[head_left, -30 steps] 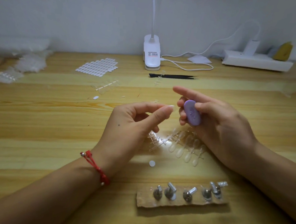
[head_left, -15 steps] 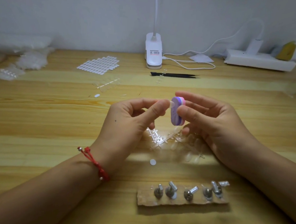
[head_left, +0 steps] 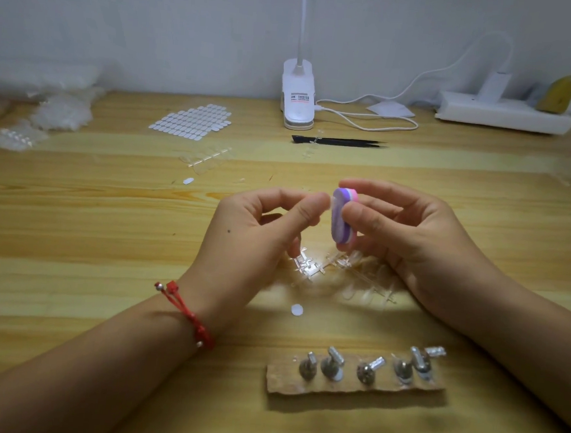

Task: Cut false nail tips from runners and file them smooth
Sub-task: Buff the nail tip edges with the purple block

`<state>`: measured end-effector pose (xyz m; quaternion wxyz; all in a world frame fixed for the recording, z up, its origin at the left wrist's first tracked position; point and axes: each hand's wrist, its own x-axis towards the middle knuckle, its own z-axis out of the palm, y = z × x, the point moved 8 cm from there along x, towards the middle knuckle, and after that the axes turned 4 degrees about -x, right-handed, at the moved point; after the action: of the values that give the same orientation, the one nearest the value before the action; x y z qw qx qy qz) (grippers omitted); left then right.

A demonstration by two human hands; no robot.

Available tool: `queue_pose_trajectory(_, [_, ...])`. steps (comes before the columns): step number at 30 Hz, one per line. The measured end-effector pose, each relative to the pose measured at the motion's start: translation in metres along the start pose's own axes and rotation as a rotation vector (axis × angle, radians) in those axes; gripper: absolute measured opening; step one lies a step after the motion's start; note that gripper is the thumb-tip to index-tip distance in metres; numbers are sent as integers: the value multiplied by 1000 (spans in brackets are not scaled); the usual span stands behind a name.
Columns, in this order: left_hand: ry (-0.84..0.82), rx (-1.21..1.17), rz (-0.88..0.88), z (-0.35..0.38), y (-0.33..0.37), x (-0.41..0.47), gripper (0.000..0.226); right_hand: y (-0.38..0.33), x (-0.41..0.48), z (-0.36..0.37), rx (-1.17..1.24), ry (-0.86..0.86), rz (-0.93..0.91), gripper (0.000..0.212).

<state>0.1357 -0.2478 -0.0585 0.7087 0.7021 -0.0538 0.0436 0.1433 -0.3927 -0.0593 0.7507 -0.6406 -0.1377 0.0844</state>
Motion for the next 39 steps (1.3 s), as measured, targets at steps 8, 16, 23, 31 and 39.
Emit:
queue_pose_trajectory(8, [-54,17,1,4,-1,1,32,0,0,-1,18,22,7,29])
queue_pose_trajectory(16, [-71,13,-5,5,-1,0,34,2,1,-2,15,31,17,34])
queue_pose_trajectory(23, [-77,-17,-27,7,0,-1,30,2,2,-3,7,42,22,33])
queue_pose_trajectory(31, [-119,38,9,12,4,-3,22,5,1,-6,-6,65,58,35])
queue_pose_trajectory(39, [-144,55,13,15,4,-3,23,5,1,-4,-55,39,72,34])
